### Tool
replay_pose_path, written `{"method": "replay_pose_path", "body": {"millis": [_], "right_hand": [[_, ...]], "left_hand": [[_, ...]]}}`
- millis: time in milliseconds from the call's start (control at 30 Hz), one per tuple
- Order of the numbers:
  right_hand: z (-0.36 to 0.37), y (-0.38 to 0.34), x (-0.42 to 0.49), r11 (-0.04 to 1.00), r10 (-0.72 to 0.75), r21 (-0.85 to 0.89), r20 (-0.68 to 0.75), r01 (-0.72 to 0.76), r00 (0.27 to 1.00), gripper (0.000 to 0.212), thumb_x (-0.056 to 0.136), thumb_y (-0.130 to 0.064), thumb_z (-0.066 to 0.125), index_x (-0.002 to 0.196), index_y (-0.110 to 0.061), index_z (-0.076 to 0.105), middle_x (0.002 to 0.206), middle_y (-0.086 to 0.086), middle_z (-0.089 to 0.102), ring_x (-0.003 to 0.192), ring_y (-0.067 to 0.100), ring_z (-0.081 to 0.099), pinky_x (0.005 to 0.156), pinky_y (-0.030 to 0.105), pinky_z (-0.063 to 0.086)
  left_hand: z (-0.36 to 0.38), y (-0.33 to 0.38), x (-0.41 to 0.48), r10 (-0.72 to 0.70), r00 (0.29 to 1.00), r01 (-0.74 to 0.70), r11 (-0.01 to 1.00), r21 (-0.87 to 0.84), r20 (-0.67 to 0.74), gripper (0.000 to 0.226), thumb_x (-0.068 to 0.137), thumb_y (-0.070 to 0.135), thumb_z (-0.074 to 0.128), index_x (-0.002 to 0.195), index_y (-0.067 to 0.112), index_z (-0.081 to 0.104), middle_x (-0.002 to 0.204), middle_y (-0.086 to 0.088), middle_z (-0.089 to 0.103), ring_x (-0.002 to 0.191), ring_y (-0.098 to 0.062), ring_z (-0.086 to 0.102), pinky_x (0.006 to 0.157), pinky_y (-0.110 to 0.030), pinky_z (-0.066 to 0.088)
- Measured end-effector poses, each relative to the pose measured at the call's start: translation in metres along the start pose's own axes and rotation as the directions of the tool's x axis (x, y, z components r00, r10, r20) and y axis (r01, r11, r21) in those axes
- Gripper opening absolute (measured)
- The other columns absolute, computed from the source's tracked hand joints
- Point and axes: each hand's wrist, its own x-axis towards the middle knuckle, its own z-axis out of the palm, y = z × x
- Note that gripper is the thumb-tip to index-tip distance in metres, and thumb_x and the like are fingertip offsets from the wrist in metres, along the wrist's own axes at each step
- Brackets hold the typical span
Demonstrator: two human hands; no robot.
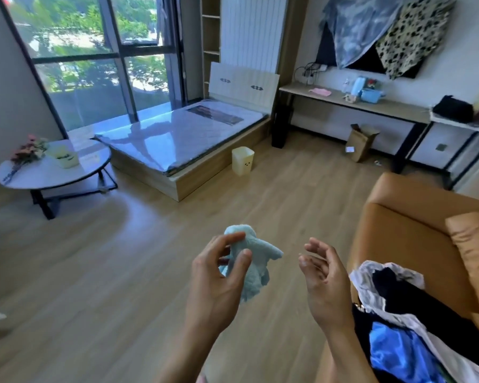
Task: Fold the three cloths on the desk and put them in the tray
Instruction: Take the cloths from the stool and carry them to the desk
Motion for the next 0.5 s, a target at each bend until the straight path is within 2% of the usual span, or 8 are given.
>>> {"method": "replay_pose_path", "body": {"millis": [67, 200, 367, 500], "right_hand": [[0.020, 0.003, 0.039, 1.000, 0.020, 0.002, -0.029, -0.020, 0.999, 0.034, 0.093, -0.013, 0.067, 0.118, -0.035, 0.059, 0.117, -0.011, 0.068, 0.101, 0.002, 0.066, 0.088, 0.021, 0.049], [0.049, 0.003, 0.118, 0.999, 0.043, 0.011, -0.110, -0.042, 0.993, 0.035, 0.093, -0.012, 0.067, 0.115, -0.039, 0.060, 0.114, -0.012, 0.068, 0.099, 0.000, 0.067, 0.081, 0.012, 0.051], [0.067, 0.018, 0.205, 0.997, 0.075, 0.027, -0.173, -0.072, 0.982, 0.031, 0.094, -0.016, 0.067, 0.118, -0.034, 0.061, 0.114, -0.012, 0.068, 0.103, 0.003, 0.067, 0.088, 0.021, 0.049], [0.069, 0.050, 0.282, 0.995, 0.098, 0.043, -0.199, -0.091, 0.975, 0.031, 0.094, -0.016, 0.068, 0.114, -0.038, 0.060, 0.113, -0.011, 0.067, 0.101, 0.000, 0.067, 0.084, 0.015, 0.050]], "left_hand": [[0.007, -0.010, 0.052, 0.004, 0.998, -0.004, 1.000, -0.011, 0.055, 0.025, 0.092, 0.018, 0.068, 0.112, 0.033, 0.071, 0.105, 0.017, 0.071, 0.093, -0.001, 0.066, 0.079, -0.023, 0.055], [0.024, -0.019, 0.151, 0.025, 0.989, -0.021, 0.999, -0.028, 0.145, 0.023, 0.092, 0.020, 0.067, 0.111, 0.033, 0.071, 0.106, 0.015, 0.071, 0.096, -0.003, 0.065, 0.078, -0.017, 0.052], [0.067, -0.031, 0.256, 0.012, 0.969, -0.001, 0.999, -0.045, 0.245, 0.023, 0.093, 0.023, 0.066, 0.113, 0.033, 0.070, 0.108, 0.015, 0.072, 0.096, -0.004, 0.067, 0.081, -0.022, 0.054], [0.118, -0.052, 0.331, 0.016, 0.957, -0.008, 1.000, -0.030, 0.291, 0.021, 0.093, 0.026, 0.066, 0.111, 0.034, 0.071, 0.107, 0.017, 0.072, 0.098, -0.002, 0.067, 0.081, -0.021, 0.053]]}}
